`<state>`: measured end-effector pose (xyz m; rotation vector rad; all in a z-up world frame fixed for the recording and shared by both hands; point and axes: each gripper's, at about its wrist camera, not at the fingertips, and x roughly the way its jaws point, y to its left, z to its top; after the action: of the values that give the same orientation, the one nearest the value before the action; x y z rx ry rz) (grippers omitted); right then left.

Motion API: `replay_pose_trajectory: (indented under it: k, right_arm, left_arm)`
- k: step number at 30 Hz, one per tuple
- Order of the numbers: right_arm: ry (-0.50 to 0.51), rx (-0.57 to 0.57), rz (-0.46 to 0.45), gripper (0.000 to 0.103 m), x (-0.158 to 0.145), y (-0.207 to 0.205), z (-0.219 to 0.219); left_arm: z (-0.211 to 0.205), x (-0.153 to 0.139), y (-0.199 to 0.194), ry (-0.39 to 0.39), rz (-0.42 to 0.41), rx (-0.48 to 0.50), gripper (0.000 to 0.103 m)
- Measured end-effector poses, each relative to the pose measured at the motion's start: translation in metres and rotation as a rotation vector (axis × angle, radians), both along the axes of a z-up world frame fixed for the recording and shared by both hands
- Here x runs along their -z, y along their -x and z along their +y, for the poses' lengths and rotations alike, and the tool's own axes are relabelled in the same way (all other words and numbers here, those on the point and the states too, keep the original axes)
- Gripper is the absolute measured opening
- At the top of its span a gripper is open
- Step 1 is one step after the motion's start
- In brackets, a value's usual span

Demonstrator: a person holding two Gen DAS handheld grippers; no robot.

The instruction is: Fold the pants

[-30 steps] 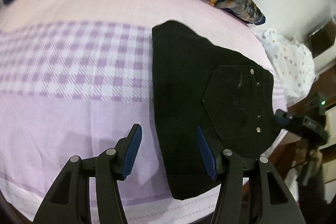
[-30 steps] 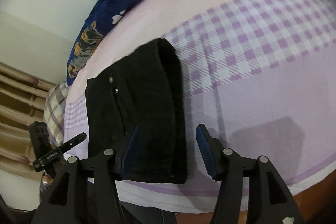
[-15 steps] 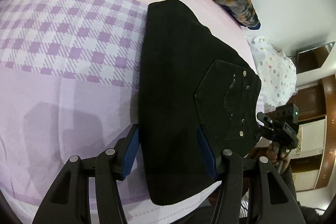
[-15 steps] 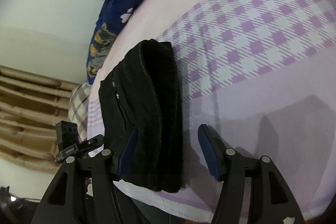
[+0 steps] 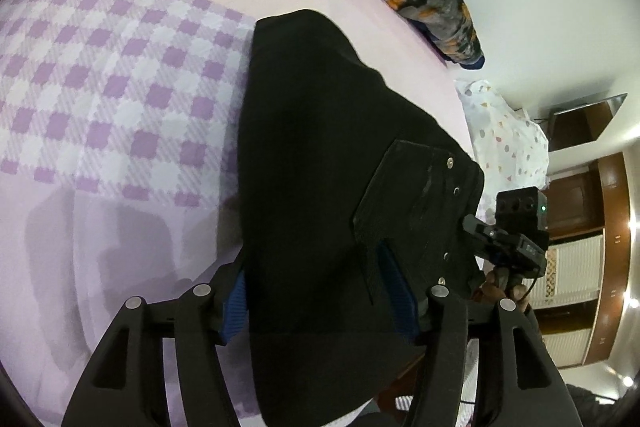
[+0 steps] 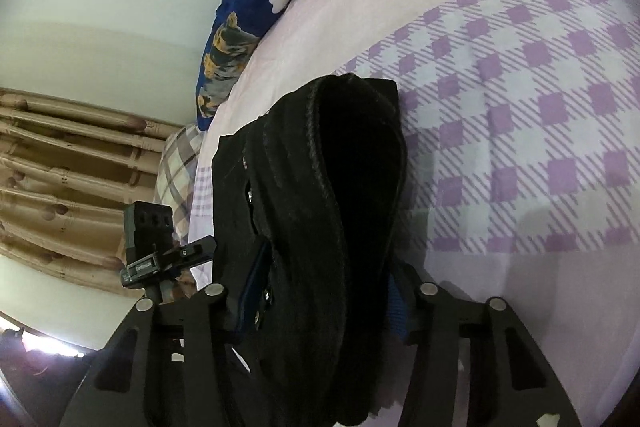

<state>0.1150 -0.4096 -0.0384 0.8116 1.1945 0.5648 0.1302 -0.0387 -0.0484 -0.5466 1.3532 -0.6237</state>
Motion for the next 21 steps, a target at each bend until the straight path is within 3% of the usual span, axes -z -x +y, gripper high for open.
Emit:
replay_pose_trajectory:
  k: [8,13,21]
  right_arm:
    - [0.002,0.023,0.004,0.046,-0.002,0.005,-0.003]
    - [0.013,0.069,-0.004,0.036,0.001,0.009,-0.001]
    - [0.055,0.129,0.012,0.03,-0.006,0.011,0.005]
  left_arm:
    - [-0.008,-0.004,0.003,-0.032,-0.042,0.001,0.06]
    - [-0.01,-0.005,0.007,-0.107,-0.077,-0.009,0.042]
    - [-0.011,-0.007,0.01,-0.18,-0.098,-0.016,0.027]
